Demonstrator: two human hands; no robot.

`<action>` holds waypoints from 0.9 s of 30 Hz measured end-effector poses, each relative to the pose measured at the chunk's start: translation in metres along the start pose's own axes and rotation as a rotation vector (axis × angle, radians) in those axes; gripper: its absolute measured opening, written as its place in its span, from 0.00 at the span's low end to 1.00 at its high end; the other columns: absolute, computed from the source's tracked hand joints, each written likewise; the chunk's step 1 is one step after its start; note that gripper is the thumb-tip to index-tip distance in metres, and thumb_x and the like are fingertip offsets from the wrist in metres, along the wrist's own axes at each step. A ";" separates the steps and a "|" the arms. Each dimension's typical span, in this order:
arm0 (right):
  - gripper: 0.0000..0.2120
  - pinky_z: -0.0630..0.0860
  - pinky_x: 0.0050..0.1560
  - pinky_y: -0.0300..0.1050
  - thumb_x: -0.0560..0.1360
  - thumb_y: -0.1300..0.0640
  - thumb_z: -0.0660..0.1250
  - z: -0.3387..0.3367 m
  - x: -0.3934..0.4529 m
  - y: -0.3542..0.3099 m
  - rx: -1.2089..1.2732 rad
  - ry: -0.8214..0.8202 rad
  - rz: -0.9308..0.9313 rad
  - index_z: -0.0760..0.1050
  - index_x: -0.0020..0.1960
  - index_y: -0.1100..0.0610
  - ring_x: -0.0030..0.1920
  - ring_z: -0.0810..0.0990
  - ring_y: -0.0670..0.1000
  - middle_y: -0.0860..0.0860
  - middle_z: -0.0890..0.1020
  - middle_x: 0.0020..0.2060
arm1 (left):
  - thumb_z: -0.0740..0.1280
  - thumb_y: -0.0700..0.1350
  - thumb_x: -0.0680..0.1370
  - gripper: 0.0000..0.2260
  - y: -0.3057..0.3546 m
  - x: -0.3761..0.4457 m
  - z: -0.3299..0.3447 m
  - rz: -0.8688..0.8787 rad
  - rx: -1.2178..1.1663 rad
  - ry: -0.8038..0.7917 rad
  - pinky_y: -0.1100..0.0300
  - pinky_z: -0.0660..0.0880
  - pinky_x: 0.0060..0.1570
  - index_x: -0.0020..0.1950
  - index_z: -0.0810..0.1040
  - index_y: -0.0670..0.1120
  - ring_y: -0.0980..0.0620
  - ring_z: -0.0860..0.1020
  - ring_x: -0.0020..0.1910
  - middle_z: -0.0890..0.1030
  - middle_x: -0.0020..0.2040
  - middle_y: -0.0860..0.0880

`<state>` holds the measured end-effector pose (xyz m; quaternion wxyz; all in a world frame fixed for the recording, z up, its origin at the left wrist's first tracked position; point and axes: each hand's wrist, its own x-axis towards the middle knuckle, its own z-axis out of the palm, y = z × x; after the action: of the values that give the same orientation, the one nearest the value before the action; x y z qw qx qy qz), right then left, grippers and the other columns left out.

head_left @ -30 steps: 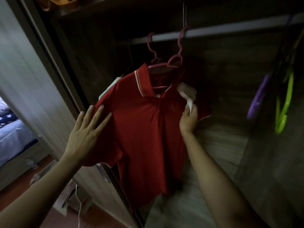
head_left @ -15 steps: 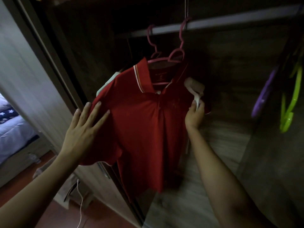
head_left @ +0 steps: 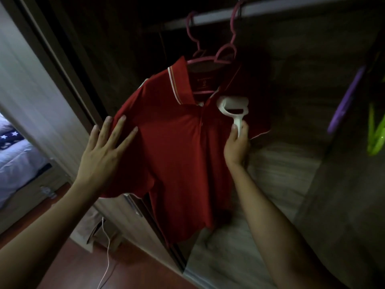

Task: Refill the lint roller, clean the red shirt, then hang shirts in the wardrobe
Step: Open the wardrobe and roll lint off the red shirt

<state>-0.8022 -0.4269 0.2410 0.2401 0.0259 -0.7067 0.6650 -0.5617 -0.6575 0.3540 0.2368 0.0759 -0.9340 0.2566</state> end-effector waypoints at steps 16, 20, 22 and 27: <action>0.15 0.70 0.48 0.44 0.80 0.58 0.62 -0.013 -0.095 0.156 -0.306 -0.347 0.319 0.73 0.65 0.60 0.53 0.80 0.61 0.60 0.82 0.55 | 0.74 0.36 0.68 0.46 0.003 0.002 0.008 0.019 -0.017 -0.013 0.46 0.35 0.74 0.79 0.52 0.52 0.41 0.39 0.77 0.45 0.79 0.43; 0.16 0.73 0.49 0.45 0.81 0.56 0.60 0.000 -0.078 0.140 -0.213 -0.290 0.257 0.72 0.67 0.57 0.52 0.81 0.58 0.57 0.83 0.54 | 0.73 0.35 0.68 0.47 0.006 0.003 0.009 0.027 -0.011 -0.021 0.46 0.33 0.73 0.79 0.50 0.52 0.40 0.40 0.76 0.44 0.79 0.43; 0.16 0.72 0.49 0.43 0.81 0.56 0.60 0.001 -0.090 0.154 -0.272 -0.364 0.284 0.71 0.68 0.58 0.54 0.81 0.59 0.58 0.82 0.56 | 0.71 0.35 0.70 0.44 0.005 0.005 0.011 0.028 -0.010 -0.021 0.45 0.35 0.73 0.79 0.50 0.52 0.40 0.39 0.76 0.44 0.79 0.43; 0.16 0.72 0.51 0.48 0.81 0.54 0.59 -0.015 -0.144 0.189 -0.463 -0.509 0.455 0.72 0.66 0.58 0.56 0.79 0.62 0.60 0.81 0.57 | 0.71 0.36 0.71 0.44 0.002 0.008 0.015 0.020 -0.034 -0.023 0.42 0.37 0.74 0.79 0.49 0.53 0.39 0.39 0.76 0.43 0.79 0.43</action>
<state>-0.7374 -0.4316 0.0123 -0.0959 -0.0220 -0.8621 0.4971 -0.5750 -0.6636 0.3452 0.2245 0.0653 -0.9417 0.2421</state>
